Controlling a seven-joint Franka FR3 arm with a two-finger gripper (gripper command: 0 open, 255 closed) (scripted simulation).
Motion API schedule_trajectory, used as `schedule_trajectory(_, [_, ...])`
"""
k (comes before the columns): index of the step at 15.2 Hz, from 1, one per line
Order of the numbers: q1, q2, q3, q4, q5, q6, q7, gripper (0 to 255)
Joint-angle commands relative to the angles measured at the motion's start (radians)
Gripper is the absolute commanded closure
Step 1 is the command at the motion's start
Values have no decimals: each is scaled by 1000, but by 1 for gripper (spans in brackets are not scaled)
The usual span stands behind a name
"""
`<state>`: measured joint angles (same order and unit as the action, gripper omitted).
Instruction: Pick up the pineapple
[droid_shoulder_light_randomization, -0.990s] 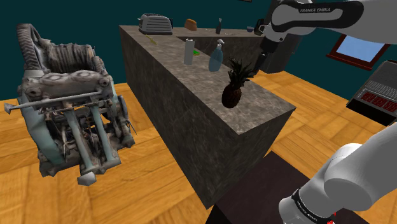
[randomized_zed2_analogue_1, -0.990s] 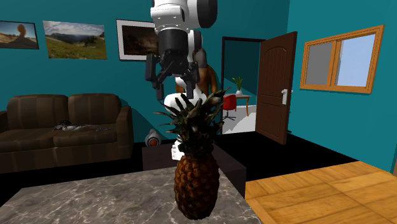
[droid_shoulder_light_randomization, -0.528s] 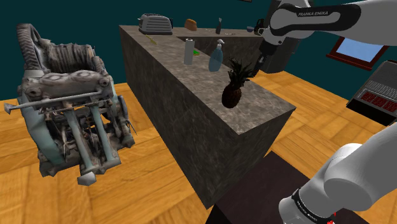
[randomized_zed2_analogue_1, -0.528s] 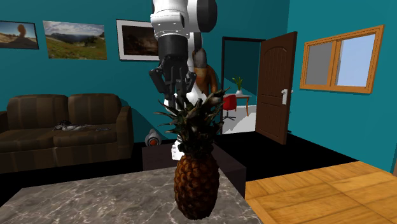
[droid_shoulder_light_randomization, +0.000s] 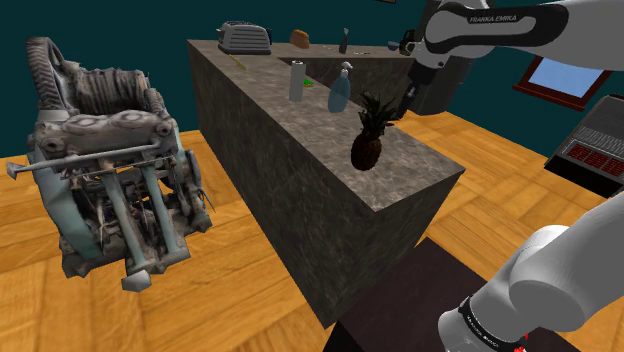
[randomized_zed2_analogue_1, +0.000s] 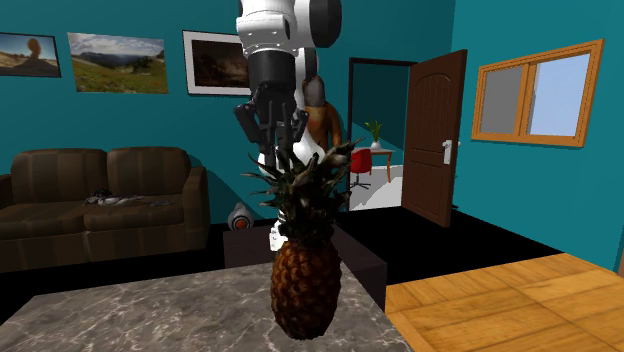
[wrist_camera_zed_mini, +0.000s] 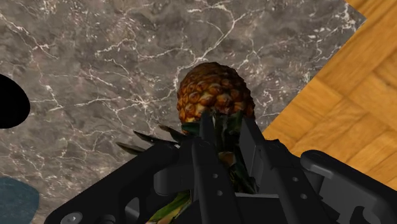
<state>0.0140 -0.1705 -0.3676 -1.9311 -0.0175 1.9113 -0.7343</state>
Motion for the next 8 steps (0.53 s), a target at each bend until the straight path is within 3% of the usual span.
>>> schedule_trajectory(1, [0,-2,0,23,0,-23,1,255])
schedule_trajectory(8, [2,8,1,127,3,-118,1,255])
